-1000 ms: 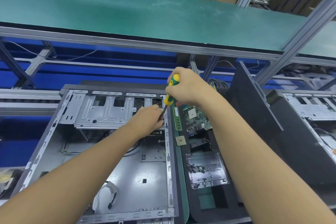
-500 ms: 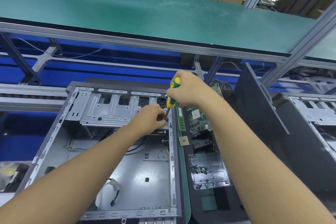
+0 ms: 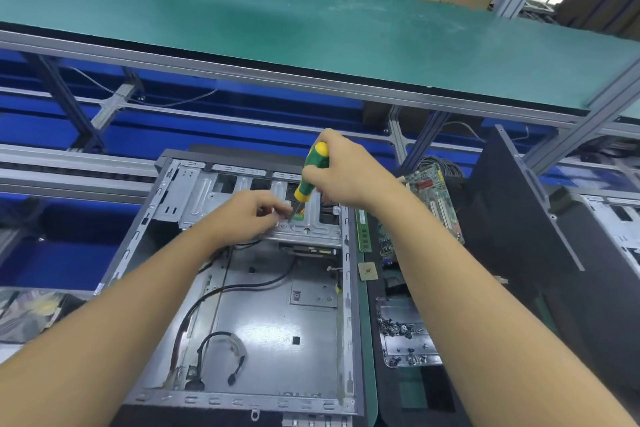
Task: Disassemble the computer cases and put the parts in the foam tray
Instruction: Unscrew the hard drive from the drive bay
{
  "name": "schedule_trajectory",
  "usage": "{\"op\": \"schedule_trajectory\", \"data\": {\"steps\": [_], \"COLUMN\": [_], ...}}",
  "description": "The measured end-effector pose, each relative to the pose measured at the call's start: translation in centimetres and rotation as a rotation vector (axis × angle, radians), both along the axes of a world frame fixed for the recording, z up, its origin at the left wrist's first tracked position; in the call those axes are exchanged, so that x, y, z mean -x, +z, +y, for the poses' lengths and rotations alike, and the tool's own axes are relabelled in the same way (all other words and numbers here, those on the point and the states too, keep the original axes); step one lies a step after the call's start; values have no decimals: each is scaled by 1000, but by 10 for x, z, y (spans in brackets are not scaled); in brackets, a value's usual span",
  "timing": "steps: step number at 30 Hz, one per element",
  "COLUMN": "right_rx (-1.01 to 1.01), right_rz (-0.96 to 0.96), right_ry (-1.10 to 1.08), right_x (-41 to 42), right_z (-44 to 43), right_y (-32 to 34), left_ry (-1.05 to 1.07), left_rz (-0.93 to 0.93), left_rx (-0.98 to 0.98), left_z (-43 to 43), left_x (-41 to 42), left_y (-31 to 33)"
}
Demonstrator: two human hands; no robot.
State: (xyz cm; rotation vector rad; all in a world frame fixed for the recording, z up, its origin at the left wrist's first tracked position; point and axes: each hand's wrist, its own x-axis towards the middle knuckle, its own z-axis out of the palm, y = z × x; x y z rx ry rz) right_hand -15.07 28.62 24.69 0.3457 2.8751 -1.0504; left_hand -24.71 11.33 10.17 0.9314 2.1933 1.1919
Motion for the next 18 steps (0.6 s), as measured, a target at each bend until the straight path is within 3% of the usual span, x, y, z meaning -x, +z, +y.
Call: {"op": "schedule_trajectory", "data": {"steps": [12,18], "right_rx": [-6,-280], "right_rz": [-37,-58], "right_ry": [3,155], "right_x": [6,11], "right_z": [-13,-24], "right_y": [-3,5], "left_ry": [56,64], "left_rz": [-45,21], "left_rx": [-34,9], "left_z": [5,2], "left_x": [-5,-1], "left_y": [2,-1]}}
